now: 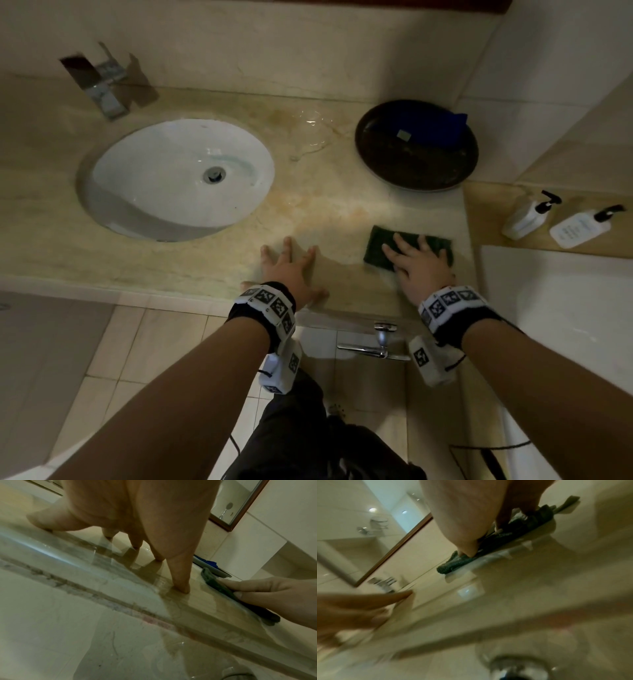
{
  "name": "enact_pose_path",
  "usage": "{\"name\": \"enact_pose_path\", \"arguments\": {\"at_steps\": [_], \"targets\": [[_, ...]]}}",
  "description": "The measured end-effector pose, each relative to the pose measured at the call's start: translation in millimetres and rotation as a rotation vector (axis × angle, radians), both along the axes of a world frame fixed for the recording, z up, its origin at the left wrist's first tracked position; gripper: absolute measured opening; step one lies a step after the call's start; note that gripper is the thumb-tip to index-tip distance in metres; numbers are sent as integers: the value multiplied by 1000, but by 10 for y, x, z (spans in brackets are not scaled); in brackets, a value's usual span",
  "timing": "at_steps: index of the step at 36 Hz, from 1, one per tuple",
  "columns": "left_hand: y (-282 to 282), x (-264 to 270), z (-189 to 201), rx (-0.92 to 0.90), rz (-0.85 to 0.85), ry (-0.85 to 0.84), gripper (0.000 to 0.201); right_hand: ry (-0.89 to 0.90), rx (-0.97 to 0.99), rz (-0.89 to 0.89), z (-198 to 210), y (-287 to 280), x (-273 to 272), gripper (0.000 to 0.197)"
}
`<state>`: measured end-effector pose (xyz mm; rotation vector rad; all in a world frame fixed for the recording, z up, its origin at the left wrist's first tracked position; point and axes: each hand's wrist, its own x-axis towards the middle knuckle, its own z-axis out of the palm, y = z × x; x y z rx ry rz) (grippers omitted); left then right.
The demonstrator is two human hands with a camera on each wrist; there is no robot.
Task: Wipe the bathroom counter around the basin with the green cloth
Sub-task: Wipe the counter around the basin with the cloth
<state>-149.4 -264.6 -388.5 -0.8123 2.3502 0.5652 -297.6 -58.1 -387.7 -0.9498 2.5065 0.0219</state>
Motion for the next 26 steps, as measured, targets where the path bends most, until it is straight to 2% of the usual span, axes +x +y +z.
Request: {"name": "enact_pose_path", "arguments": {"at_steps": [7,14,19,26], "targets": [[30,17,18,-6,-7,3,91,-28,65,256,-12,-329,393,55],[-104,6,-85,-16,-99,-1,99,-40,68,327,-15,-306,407,51],[-241,94,32,-2,6,4,99,-78,48,334,21,-276,382,49],[-437,208,39,-30,63,19,100,-76,11,331,21,-406,346,49]]}}
